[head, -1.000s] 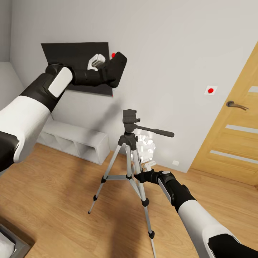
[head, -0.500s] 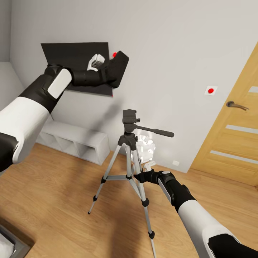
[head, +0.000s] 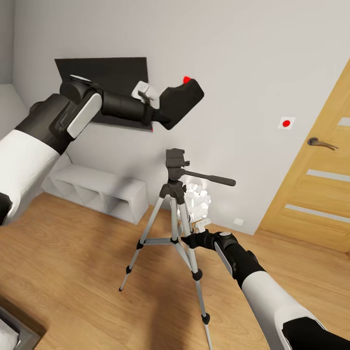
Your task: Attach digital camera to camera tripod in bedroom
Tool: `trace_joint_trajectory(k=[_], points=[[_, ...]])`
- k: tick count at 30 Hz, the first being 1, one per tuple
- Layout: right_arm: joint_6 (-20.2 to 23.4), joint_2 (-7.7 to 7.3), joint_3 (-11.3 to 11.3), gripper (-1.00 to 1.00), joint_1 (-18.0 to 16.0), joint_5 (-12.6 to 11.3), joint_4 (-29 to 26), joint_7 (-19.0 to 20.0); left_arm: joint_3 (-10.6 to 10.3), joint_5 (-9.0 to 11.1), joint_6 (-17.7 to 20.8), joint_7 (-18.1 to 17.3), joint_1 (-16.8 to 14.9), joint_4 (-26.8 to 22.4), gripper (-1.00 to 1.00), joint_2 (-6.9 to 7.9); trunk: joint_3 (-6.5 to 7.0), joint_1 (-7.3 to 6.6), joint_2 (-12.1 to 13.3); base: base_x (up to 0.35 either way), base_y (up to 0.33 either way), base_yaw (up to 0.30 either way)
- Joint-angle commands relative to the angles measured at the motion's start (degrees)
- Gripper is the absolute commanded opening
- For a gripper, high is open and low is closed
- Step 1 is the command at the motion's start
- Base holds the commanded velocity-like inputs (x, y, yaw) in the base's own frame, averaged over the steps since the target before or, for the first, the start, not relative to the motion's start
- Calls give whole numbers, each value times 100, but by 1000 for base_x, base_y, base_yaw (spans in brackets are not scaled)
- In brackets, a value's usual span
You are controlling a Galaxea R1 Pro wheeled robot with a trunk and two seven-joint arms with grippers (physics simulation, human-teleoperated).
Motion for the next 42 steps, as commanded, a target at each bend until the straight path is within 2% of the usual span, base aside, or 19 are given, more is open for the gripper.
trace_joint_trajectory(k=[1, 6, 13, 16, 19, 21, 22, 25, 26, 29, 30, 33, 34, 37, 41, 42], points=[[-6, 2, 6, -100, -1, 414, -2, -61, -48, -19, -62, -85, -11, -51, -100, 47, -13, 5, -9, 1, 0, 0], [-6, 2, 6, -100, -1, 414, -2, -61, -88, -78, -259, -179, -11, -86, -100, 149, -13, 5, -9, 0, 0, 0], [-3, 2, 3, -100, -1, 414, -2, -61, -99, -89, -283, -222, -11, -89, -100, 187, -13, 5, -9, 0, 0, 0], [-4, 2, 5, -100, -1, 414, -2, -61, -115, -155, -224, -257, -11, -116, -100, 214, -13, 5, -9, 0, 0, 0], [-6, 2, 5, -100, -1, 414, -2, -61, -138, -234, -157, -272, -11, -114, -100, 310, -13, 5, -9, 0, 0, 0], [-6, 2, 4, -100, -1, 414, -2, -61, -144, -364, -64, -277, -11, -107, -100, 398, -13, 5, -9, 0, 0, 0], [-6, -1, 0, -100, -1, 414, -2, -61, -137, -671, 146, -324, -17, -83, -100, 522, -13, 5, -9, 0, 0, 0], [-6, -4, -1, -100, -1, 413, -2, -61, -135, -985, 285, -549, -23, -67, -100, 623, -13, 5, -9, 0, 0, 0], [-6, -5, -5, -100, -1, 412, -2, -61, -131, -1217, 335, -839, -25, -48, -100, 681, -13, 5, -9, 0, 0, 0], [-6, -10, -8, -100, -1, 409, -2, -57, -128, -1612, 371, -1328, -31, 5, -100, 749, -13, 5, -9, 0, 0, 0], [-6, -12, -9, -100, -1, 408, -2, -55, -127, -1907, 371, -1627, -33, 55, -100, 779, -13, 5, -9, 0, 0, 0], [-6, -14, -10, -100, -1, 407, -2, -57, -121, -2359, 319, -1997, -35, 123, -100, 797, -13, 5, -9, 0, 0, 0], [-6, -15, -11, -100, -1, 406, -2, -56, -116, -2616, 242, -2164, -36, 154, -100, 796, -13, 5, -9, 0, 0, 0], [-6, -16, -11, -100, -1, 406, -2, -57, -104, -2923, 14, -2341, -37, 195, -100, 786, -13, 5, -9, 0, 0, 0], [-6, -16, -14, -100, -1, 406, -2, -59, -30, -3036, -229, -2416, -37, 279, -100, 779, -13, 5, -9, 0, 0, 0], [-6, -16, -16, -100, -1, 406, -2, -60, 80, -3064, -322, -2435, -37, 356, -100, 775, -13, 5, -9, 0, 0, 0]])
